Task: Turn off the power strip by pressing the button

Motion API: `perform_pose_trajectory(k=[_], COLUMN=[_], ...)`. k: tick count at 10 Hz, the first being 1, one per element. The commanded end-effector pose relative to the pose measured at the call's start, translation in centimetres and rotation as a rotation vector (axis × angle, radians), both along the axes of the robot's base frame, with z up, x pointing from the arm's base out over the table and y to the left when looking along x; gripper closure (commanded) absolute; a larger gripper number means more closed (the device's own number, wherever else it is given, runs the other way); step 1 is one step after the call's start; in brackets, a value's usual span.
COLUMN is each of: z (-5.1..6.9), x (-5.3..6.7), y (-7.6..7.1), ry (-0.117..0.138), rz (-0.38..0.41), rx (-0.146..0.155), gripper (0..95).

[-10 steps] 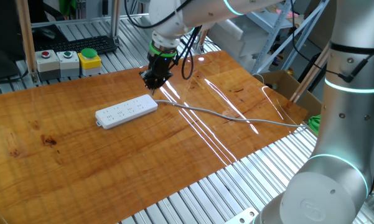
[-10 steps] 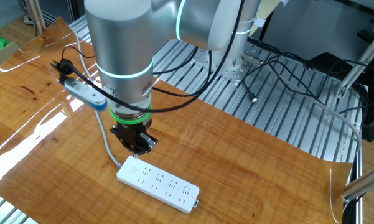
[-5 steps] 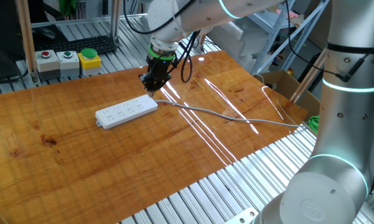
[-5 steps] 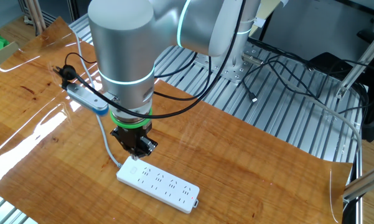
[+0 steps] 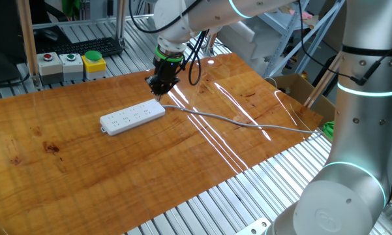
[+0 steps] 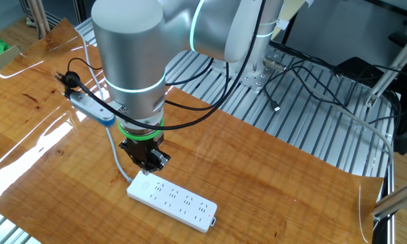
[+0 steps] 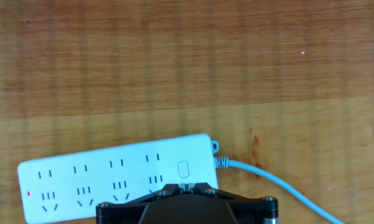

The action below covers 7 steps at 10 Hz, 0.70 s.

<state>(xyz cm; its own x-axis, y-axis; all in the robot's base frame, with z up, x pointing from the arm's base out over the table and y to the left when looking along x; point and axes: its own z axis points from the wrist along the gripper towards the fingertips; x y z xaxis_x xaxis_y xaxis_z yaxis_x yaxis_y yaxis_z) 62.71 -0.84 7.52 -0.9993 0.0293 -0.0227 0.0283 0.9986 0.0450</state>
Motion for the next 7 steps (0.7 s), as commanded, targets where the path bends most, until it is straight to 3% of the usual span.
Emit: perform_pose_trajectory(k=[1, 3, 7], z=[-0.03, -0.03, -0.03], x=[0.00, 0.00, 0.00], y=[-0.06, -0.06, -0.06], ry=[0.009, 0.009, 0.048], rz=[0.004, 0.010, 0.001], rx=[-0.002, -0.008, -0.016], gripper=[95.0, 95.0, 95.0])
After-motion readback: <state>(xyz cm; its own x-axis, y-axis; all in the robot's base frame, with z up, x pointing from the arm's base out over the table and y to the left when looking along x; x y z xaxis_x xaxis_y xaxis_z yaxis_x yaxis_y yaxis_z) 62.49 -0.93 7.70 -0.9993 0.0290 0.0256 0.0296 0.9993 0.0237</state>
